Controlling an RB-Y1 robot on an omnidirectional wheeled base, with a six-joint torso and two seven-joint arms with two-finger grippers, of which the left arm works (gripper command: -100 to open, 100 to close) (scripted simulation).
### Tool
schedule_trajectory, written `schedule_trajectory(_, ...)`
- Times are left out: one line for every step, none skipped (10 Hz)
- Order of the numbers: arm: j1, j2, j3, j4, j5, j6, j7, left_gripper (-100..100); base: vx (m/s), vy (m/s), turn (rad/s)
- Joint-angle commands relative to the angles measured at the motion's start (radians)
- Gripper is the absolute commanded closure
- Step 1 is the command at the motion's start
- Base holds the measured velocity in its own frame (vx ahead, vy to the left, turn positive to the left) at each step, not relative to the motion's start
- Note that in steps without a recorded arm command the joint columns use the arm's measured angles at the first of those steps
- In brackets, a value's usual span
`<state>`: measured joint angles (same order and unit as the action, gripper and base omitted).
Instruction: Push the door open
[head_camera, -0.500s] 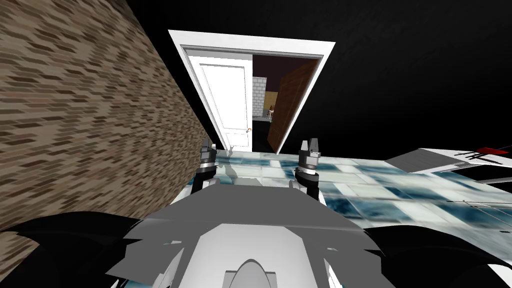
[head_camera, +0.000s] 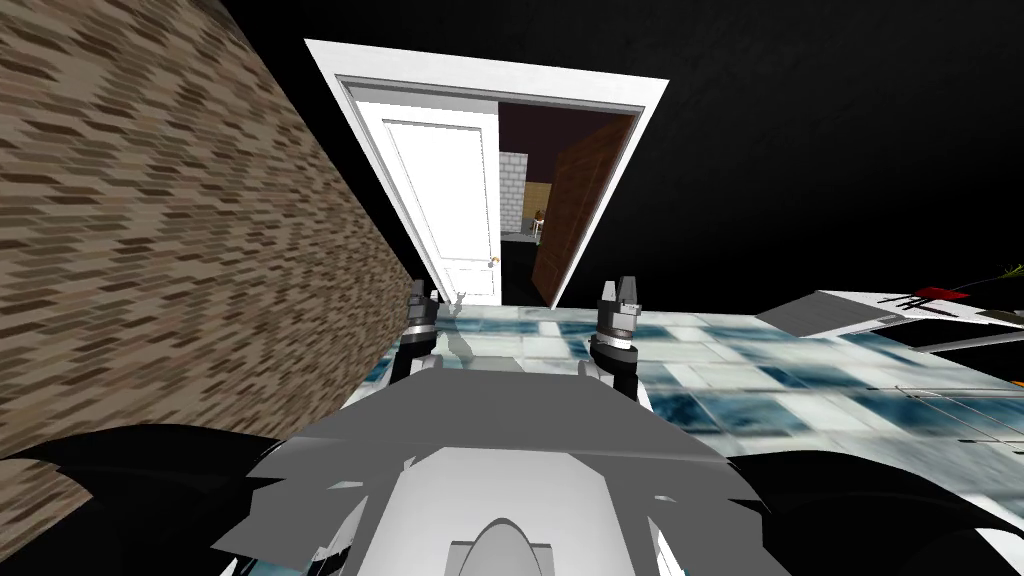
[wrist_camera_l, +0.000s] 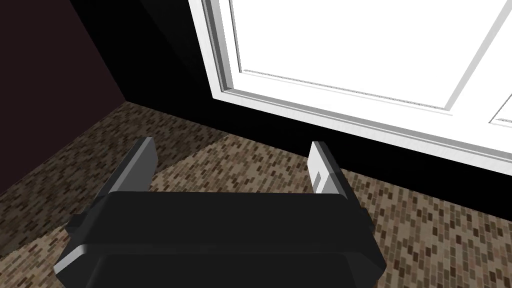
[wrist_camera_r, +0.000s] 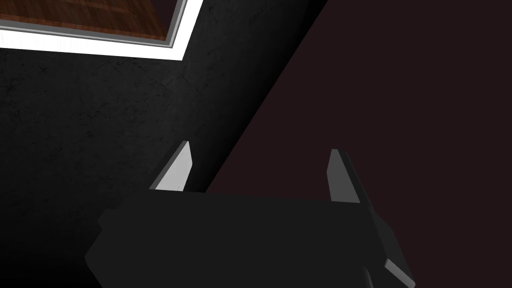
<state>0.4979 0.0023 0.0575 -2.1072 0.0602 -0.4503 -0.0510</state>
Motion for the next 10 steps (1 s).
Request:
schedule_trajectory(-0.009,0.011,0.000,0.033,0.015,-0.016,0.029,-100,0.092,0.026,-0.074)
schedule_trajectory(-0.015,0.016,-0.001,0.047,0.022,-0.021,0.041,-100,0.078,0.017,-0.057)
schedule_trajectory(-0.029,0.024,-0.002,0.081,0.038,-0.032,0.069,-100,0.104,0.019,-0.090)
schedule_trajectory(-0.037,0.028,-0.003,0.099,0.046,-0.037,0.084,-100,0.123,0.027,-0.089)
schedule_trajectory(-0.044,0.032,-0.004,0.117,0.054,-0.043,0.099,-100,0.099,0.027,-0.060)
schedule_trajectory(-0.052,0.036,-0.005,0.135,0.063,-0.049,0.114,-100,0.079,0.020,-0.055)
schedule_trajectory(-0.060,0.040,-0.005,0.153,0.071,-0.055,0.129,-100,0.084,0.019,-0.066)
schedule_trajectory(-0.069,0.044,-0.006,0.174,0.081,-0.062,0.146,-100,0.081,0.020,-0.070)
schedule_trajectory(-0.077,0.047,-0.007,0.195,0.091,-0.069,0.163,-100,0.085,0.015,-0.077)
schedule_trajectory(-0.086,0.051,-0.008,0.216,0.100,-0.076,0.181,-100,0.091,0.025,-0.071)
